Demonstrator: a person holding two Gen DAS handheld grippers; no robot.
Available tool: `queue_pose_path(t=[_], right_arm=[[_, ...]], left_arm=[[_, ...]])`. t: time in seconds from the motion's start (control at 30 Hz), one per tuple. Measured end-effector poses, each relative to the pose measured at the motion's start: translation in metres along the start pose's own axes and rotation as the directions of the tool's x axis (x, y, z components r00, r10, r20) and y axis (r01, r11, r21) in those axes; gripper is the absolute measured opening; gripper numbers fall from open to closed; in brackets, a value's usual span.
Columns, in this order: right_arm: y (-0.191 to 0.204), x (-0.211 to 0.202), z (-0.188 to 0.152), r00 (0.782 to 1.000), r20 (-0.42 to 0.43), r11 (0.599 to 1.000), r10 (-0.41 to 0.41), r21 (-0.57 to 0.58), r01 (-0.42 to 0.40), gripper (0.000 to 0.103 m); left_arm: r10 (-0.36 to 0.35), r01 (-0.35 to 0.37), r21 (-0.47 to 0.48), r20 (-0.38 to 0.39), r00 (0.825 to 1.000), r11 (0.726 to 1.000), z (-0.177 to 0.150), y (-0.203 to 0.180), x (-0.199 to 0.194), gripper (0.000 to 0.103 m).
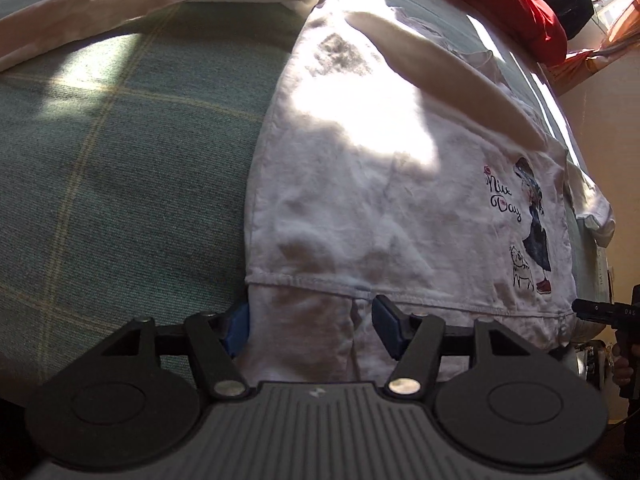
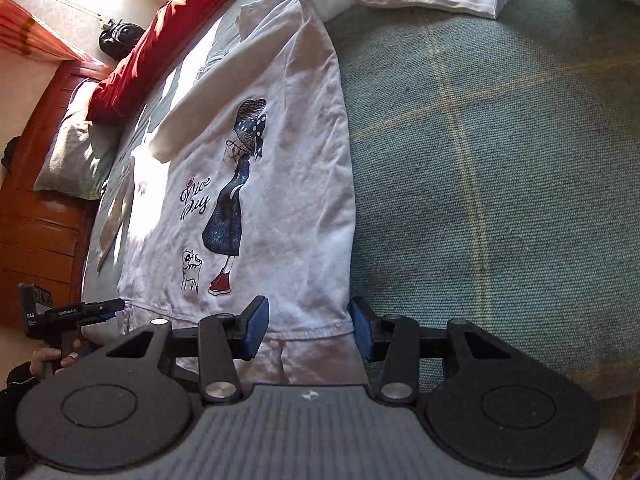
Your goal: Fold clothes
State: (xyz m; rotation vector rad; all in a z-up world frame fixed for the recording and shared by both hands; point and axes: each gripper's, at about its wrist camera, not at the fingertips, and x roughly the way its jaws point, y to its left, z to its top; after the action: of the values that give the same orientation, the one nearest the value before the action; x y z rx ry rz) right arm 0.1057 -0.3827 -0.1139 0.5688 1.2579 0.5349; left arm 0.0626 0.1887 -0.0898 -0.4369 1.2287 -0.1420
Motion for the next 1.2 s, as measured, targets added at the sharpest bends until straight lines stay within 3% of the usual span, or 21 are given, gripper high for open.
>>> queue_pose_path(t=[0.1, 0.13, 0.17, 0.37, 0.47, 0.57, 0.63, 0.73, 0.83, 0.97, 1.03, 1.1, 1.2], right_arm=[[0.003, 0.0, -0.002, 1.0, 0.012, 1.0, -0.013, -0.021, 0.013, 0.045], [0.004, 0.0, -0.002, 1.0, 0.016, 0.999, -0.017, -0.028, 0.017, 0.023], [0.005, 0.0, -0.003, 1.0, 0.021, 0.999, -0.021, -0.035, 0.022, 0.015], [0.031, -0.018, 0.009, 0.997, 0.043, 0.989, -0.066, -0.129, 0.071, 0.013], [0.046, -0.03, 0.017, 0.994, 0.055, 0.978, -0.09, -0.182, 0.099, 0.013], [0.047, -0.035, 0.021, 0.991, 0.027, 0.972, -0.128, -0.194, 0.131, 0.014], [0.04, -0.027, 0.018, 0.984, -0.009, 0.967, -0.176, -0.188, 0.171, 0.015], [0.037, -0.021, 0.016, 0.961, -0.01, 0.944, -0.277, -0.191, 0.27, 0.019], [0.048, -0.04, 0.021, 0.963, 0.059, 0.941, -0.264, -0.201, 0.271, 0.021], [0.088, -0.04, 0.036, 0.959, 0.136, 0.91, -0.248, -0.308, 0.279, 0.04], [0.114, -0.02, 0.044, 0.952, 0.155, 0.87, -0.265, -0.388, 0.305, 0.04], [0.134, 0.008, 0.051, 0.946, 0.171, 0.831, -0.277, -0.451, 0.325, 0.047], [0.148, 0.052, 0.057, 0.947, 0.174, 0.818, -0.269, -0.477, 0.321, 0.051]], left_arm=[[0.005, -0.005, -0.054, 0.01, 1.0, 0.999, 0.0, 0.006, -0.004, 0.034], [-0.005, 0.006, -0.053, 0.011, 1.0, 0.999, 0.0, 0.005, -0.007, 0.022], [-0.015, 0.016, -0.051, 0.013, 1.0, 0.999, 0.0, 0.003, -0.01, 0.013], [-0.019, 0.019, 0.012, 0.037, 0.999, 1.0, 0.004, -0.026, -0.041, 0.007], [-0.022, 0.022, 0.046, 0.013, 1.0, 0.999, 0.0, -0.037, -0.05, 0.007], [0.014, -0.012, 0.062, -0.037, 0.999, 0.998, -0.005, -0.033, -0.041, 0.01], [0.059, -0.055, 0.051, -0.074, 0.996, 0.997, -0.007, -0.025, -0.03, 0.02], [0.175, -0.17, 0.065, -0.085, 0.981, 0.983, -0.005, -0.019, -0.029, 0.017], [0.241, -0.238, 0.155, 0.001, 0.971, 0.959, 0.007, -0.033, -0.054, 0.02], [0.25, -0.295, 0.346, 0.167, 0.954, 0.891, 0.03, -0.09, -0.066, 0.048], [0.243, -0.321, 0.442, 0.224, 0.944, 0.838, 0.037, -0.127, -0.05, 0.054], [0.221, -0.318, 0.483, 0.247, 0.944, 0.816, 0.044, -0.155, -0.023, 0.061], [0.204, -0.318, 0.509, 0.268, 0.941, 0.8, 0.051, -0.186, 0.022, 0.063]])
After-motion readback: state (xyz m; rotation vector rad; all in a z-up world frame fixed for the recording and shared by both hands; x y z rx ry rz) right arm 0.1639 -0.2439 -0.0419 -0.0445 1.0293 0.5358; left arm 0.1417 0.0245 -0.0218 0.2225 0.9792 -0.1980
